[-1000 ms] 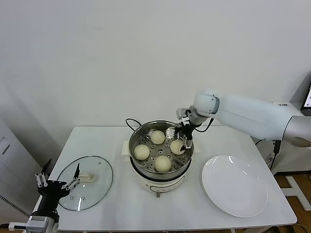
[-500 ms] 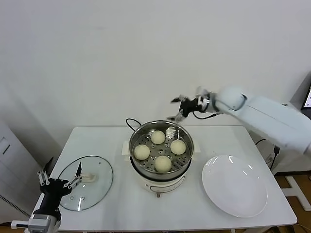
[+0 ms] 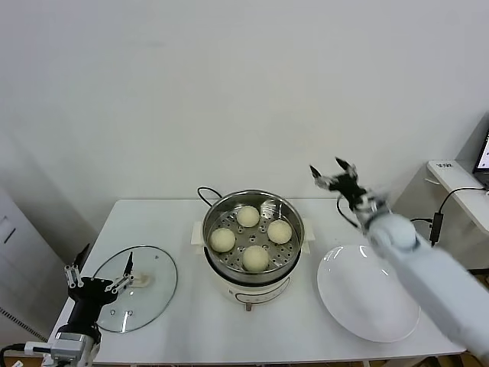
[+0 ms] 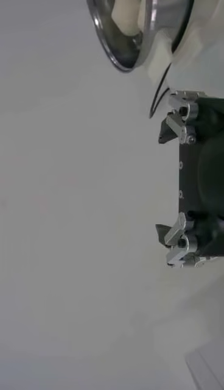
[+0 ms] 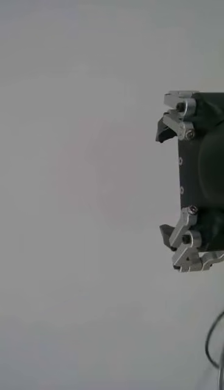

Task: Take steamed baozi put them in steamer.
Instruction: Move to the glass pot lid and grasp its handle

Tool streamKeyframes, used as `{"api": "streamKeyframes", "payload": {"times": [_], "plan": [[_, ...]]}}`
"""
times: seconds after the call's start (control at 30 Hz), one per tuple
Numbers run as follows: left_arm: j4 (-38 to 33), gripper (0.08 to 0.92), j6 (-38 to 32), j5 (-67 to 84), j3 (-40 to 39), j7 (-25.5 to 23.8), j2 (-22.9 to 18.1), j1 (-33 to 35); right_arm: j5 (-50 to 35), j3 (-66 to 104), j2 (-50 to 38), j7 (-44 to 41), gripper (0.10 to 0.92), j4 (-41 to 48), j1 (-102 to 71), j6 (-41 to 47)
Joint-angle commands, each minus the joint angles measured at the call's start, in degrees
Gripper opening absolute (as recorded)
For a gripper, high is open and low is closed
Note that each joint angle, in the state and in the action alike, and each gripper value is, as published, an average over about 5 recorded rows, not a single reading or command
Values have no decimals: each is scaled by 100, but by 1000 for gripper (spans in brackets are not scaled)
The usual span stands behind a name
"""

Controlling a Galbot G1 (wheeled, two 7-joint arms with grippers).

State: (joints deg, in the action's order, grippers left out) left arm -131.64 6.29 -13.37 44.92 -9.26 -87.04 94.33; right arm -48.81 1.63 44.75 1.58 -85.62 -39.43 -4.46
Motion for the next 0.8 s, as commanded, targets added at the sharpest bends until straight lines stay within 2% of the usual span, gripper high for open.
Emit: {"api": "streamKeyframes", "payload": {"times": [0.03, 0.23, 0.33, 0.4, 0.5, 0.6, 0.7, 0.8], "plan": [[31, 823, -29, -77, -20, 16, 10, -1, 1040, 3863, 998, -134, 823, -1922, -5117, -293], [302, 823, -446, -662, 47, 40, -15, 63, 1376, 4357, 1759, -428, 823, -2597, -6047, -145], [593, 823, -1082, -1249, 159, 135, 13, 143, 1416, 4474, 2072, -420, 823, -2788, -6267, -71], [878, 823, -1764, -1921, 287, 294, 75, 192, 1437, 4511, 2207, -416, 823, -2820, -6342, -59], [1405, 823, -2857, -3330, 523, 776, 273, 241, 1438, 4529, 2263, -408, 823, -2771, -6366, -63], [1885, 823, -3558, -4750, 656, 1504, 477, 303, 1417, 4525, 2196, -400, 823, -2721, -6304, -67], [2175, 823, -3731, -5922, 687, 2051, 513, 263, 1404, 4493, 2166, -369, 823, -2700, -6212, -118], [2441, 823, -3762, -6717, 677, 2238, 454, 74, 1408, 4403, 2167, -321, 823, -2696, -6118, -155]]}}
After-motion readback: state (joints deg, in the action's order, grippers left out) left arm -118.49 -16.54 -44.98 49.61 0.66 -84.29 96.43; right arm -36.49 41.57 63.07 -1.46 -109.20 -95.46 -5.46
